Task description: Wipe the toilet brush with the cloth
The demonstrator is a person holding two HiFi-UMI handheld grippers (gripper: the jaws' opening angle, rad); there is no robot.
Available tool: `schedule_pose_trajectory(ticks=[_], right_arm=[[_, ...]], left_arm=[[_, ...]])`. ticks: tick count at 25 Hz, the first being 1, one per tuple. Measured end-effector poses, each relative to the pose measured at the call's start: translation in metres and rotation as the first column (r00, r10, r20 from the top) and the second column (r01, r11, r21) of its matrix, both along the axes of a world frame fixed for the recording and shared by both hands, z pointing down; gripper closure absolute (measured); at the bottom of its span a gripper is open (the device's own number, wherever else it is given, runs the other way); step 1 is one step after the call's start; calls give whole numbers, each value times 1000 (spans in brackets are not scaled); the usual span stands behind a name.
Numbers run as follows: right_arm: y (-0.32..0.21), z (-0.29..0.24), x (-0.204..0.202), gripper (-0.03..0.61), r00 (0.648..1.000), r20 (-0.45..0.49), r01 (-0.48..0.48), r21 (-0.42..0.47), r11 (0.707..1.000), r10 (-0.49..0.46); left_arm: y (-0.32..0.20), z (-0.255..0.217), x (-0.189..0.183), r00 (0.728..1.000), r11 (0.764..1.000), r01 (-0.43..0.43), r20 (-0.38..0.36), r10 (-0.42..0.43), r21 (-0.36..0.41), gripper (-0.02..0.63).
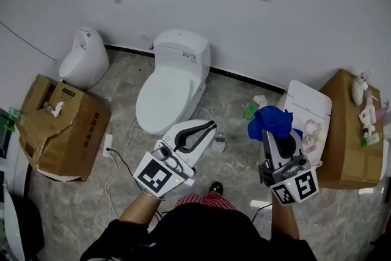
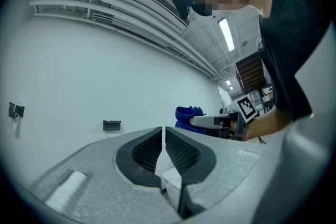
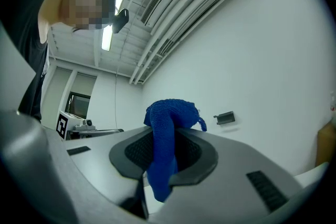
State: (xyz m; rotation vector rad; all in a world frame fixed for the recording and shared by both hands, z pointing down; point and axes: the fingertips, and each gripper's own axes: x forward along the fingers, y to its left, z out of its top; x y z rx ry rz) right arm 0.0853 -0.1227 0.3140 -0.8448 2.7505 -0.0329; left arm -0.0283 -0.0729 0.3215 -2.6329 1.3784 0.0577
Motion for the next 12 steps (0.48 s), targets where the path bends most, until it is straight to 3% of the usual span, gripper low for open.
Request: schedule_pose_trajectory(ticks=[12], right_arm=[[-28,11,8,496,995,9,-103,-46,994,103]], left_arm=[[-33,3,3,994,994,-106,22,106,-5,611]])
